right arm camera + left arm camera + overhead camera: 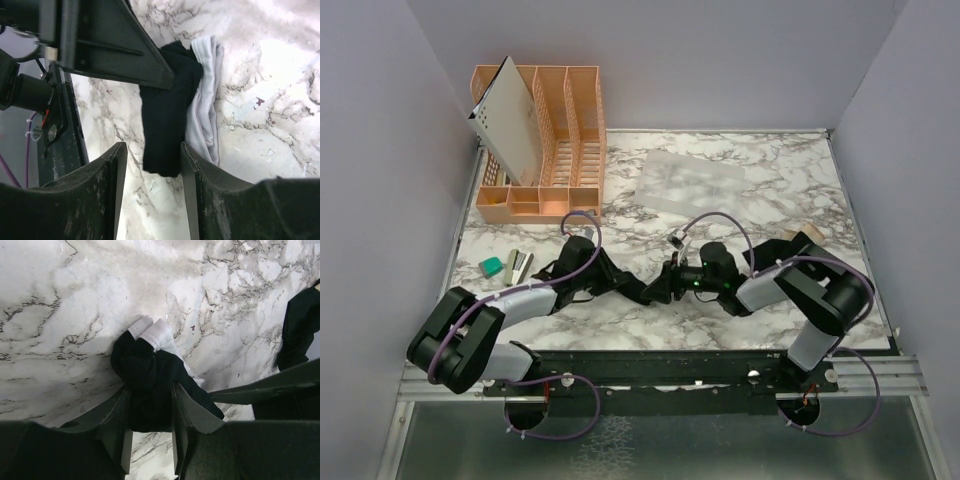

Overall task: Roll the underwear
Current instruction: Roll the underwear to the center of the board.

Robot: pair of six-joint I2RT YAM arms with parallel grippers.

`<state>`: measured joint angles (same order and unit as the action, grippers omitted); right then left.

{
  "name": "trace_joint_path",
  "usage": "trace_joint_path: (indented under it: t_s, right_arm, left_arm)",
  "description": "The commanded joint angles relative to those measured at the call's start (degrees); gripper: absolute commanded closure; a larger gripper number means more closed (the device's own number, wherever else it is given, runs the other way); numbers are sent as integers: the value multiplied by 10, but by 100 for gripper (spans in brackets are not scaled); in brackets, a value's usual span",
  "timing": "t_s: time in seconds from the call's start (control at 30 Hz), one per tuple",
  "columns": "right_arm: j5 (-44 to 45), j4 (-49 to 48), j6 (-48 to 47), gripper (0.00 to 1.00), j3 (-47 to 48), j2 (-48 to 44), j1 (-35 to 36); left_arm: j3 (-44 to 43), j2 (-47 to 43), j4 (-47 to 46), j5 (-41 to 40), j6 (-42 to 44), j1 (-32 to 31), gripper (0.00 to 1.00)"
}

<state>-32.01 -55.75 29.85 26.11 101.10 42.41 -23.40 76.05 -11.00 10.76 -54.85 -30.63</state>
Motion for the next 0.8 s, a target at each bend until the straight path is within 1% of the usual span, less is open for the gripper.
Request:
trace_joint_path:
  t_s: [0.0, 0.03, 0.1, 0.17, 0.2, 0.27, 0.33, 0.37, 0.4, 0.43, 0.47, 0.5, 0.57, 0.67, 0.7, 0.77]
  right_arm:
    - [28, 171, -115, 49, 4, -94, -2]
    - [38, 198, -129, 49, 9, -114, -2]
    - [59, 243, -155, 45, 16, -160, -2]
    - [88, 285, -179, 43, 23, -220, -2]
    - [105, 304, -188, 40, 24, -256, -2]
    - [146, 321, -197, 31, 19, -330, -1]
    - [209, 335, -189, 14, 10, -394, -2]
    - [239, 340, -183, 4, 5, -418, -2]
    - [254, 341, -183, 1, 1, -436, -2]
    - [255, 339, -192, 0, -4, -448, -2]
    - [257, 335, -192, 0, -8, -454, -2]
    - [267, 339, -170, 0, -8, -456, -1]
    - [297, 380, -111, 0, 6, -447, -2]
    - [214, 403, -115, 0, 40, -388, -2]
    - [206, 412, -110, 0, 52, -369, -1]
    - [197, 393, -110, 0, 52, -341, -1]
  left_arm:
    - [-10, 2, 91, -34, 20, -3, 66]
    - [-12, 3, 93, -33, 21, -3, 66]
    - [-16, 3, 94, -30, 21, -3, 66]
    - [-19, 4, 96, -25, 21, -3, 66]
    - [-20, 3, 99, -23, 20, -3, 66]
    - [-26, 4, 105, -23, 22, -3, 66]
    - [-29, 6, 105, -23, 23, -3, 66]
    - [-30, 8, 104, -22, 23, -3, 66]
    - [-30, 10, 101, -20, 21, -3, 66]
    - [-28, 12, 96, -18, 17, -3, 66]
    - [-27, 13, 91, -14, 14, -3, 66]
    - [-25, 15, 87, -11, 13, -3, 66]
    - [-24, 17, 86, -8, 11, -3, 66]
    - [-26, 20, 85, -1, 11, -3, 66]
    - [-26, 20, 85, 2, 11, -3, 66]
    - [-27, 22, 84, 5, 9, -3, 66]
